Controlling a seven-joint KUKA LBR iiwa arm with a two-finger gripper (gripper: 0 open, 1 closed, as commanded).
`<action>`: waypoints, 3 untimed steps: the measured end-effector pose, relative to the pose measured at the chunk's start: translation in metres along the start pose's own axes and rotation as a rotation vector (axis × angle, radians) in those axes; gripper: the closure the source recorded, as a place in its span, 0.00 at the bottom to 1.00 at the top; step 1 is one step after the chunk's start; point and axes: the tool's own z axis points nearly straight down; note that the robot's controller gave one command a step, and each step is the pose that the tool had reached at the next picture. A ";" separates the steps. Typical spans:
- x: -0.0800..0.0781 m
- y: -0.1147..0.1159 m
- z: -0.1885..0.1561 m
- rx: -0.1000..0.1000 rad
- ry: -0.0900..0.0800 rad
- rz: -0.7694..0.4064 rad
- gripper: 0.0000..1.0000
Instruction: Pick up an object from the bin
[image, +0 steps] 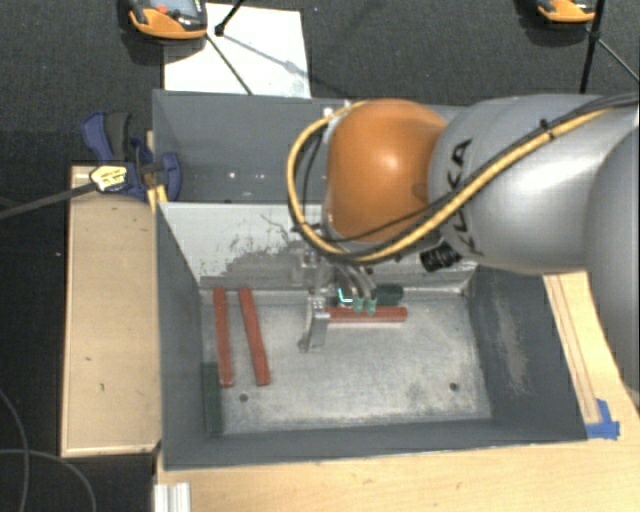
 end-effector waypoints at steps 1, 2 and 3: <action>-0.002 -0.001 -0.005 -0.001 -0.008 0.005 0.00; -0.010 0.019 0.031 -0.001 -0.018 -0.184 0.00; -0.016 0.031 0.059 0.001 -0.003 -0.468 0.00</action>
Offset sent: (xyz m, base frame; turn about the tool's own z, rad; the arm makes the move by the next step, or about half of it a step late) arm 0.0176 0.0669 -0.1310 -0.6250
